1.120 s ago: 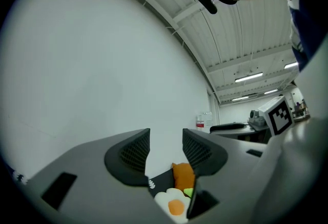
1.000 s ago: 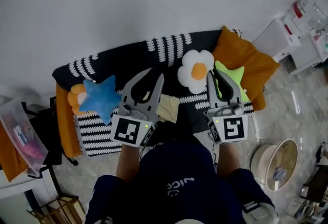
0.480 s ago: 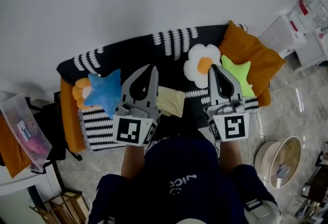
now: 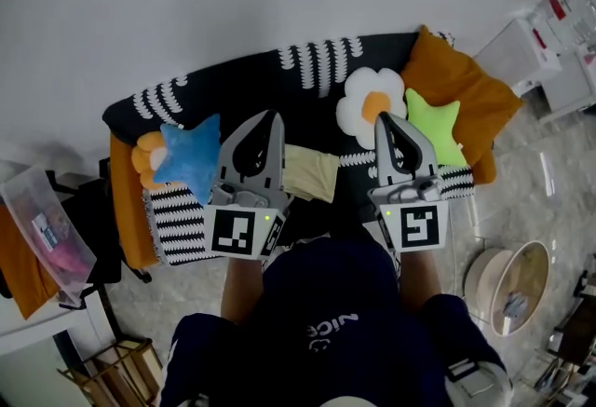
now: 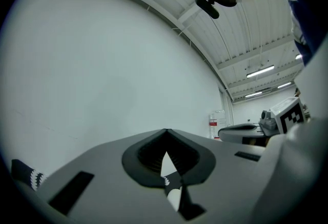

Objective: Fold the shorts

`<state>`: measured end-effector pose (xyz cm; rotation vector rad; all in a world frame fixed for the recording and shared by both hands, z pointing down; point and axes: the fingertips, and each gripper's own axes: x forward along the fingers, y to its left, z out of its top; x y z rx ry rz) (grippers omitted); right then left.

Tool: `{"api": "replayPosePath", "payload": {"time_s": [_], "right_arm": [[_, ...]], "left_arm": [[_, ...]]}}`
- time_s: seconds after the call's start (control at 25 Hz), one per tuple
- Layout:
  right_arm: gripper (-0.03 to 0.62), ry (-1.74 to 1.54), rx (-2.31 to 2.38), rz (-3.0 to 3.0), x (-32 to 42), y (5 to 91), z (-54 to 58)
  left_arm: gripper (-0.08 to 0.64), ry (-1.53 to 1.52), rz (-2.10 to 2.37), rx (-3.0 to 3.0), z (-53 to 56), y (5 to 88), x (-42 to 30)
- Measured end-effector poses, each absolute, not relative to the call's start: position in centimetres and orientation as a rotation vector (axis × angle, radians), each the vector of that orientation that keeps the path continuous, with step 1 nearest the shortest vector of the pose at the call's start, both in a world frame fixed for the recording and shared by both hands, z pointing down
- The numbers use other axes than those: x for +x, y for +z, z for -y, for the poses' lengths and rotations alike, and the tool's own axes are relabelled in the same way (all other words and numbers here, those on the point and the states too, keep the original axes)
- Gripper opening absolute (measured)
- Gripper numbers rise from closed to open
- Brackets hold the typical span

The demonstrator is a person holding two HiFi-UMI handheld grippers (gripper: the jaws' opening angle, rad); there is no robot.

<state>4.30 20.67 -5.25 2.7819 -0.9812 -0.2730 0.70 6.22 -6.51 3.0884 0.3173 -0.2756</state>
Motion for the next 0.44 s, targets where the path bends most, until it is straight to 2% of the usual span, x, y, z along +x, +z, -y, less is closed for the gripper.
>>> {"api": "replayPosePath", "payload": {"time_s": [0.44], "right_arm": [[0.008, -0.265, 2.75, 0.998, 5.7, -4.4, -20.2]], "left_arm": [[0.002, -0.304, -0.29, 3.123, -6.1, -6.3, 1.1]]}}
